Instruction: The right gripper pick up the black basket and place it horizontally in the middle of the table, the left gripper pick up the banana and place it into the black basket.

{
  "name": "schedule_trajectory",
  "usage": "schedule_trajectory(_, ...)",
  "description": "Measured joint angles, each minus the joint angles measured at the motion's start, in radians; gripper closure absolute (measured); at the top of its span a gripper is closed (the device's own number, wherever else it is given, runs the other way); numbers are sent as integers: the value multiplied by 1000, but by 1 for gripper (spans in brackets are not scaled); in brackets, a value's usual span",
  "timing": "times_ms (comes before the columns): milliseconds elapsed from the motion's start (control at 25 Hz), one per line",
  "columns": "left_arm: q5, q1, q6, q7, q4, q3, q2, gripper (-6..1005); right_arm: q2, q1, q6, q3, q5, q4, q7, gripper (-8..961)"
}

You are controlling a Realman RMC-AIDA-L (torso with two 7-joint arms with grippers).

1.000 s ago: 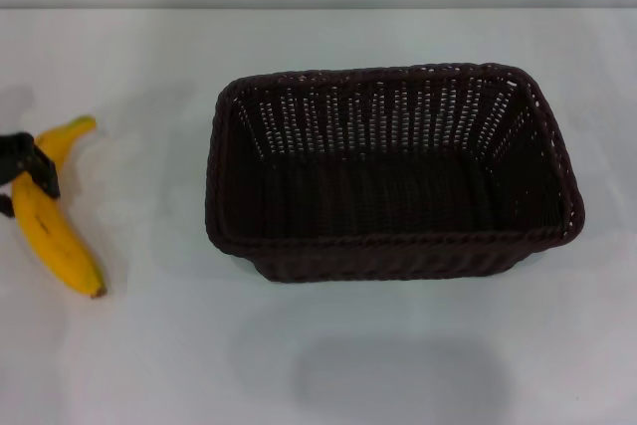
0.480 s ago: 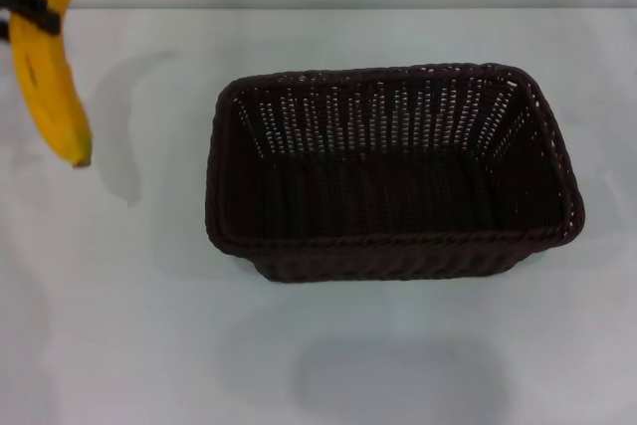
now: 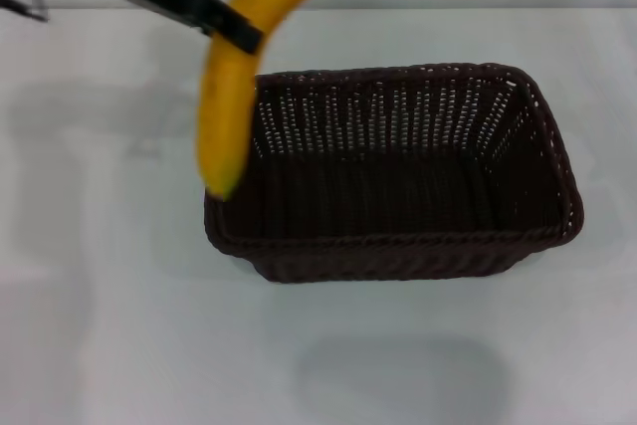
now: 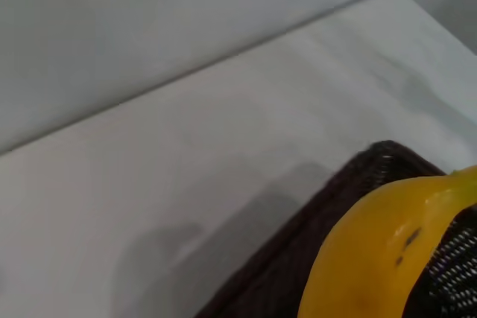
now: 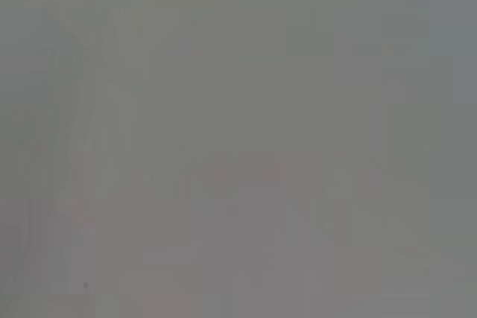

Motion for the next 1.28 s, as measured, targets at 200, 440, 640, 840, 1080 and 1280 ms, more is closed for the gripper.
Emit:
schedule_trajectory(200, 18, -74, 65, 31, -87, 17, -45, 498, 0, 4, 8, -3, 1, 13, 10, 488)
schedule_trajectory(440, 2, -105, 91, 48, -111, 22, -71, 485, 0, 0, 13, -1, 2, 29, 10, 488)
schedule_trajectory(640, 3, -82, 108, 116, -76, 24, -92, 363, -2, -6, 14, 2, 2, 33, 10, 488)
schedule_trajectory(840, -55, 34, 209, 206, 56, 16, -111, 159, -4, -13, 15, 2, 2, 30, 10, 488)
schedule_trajectory(1080, -373, 368, 507, 465, 246, 15, -150, 127, -2, -11, 53, 3, 1, 54, 10, 488)
schedule_trajectory(1280, -821, 624, 689, 902, 189, 66, -162, 131, -2, -14, 92, 3, 1, 72, 10, 488)
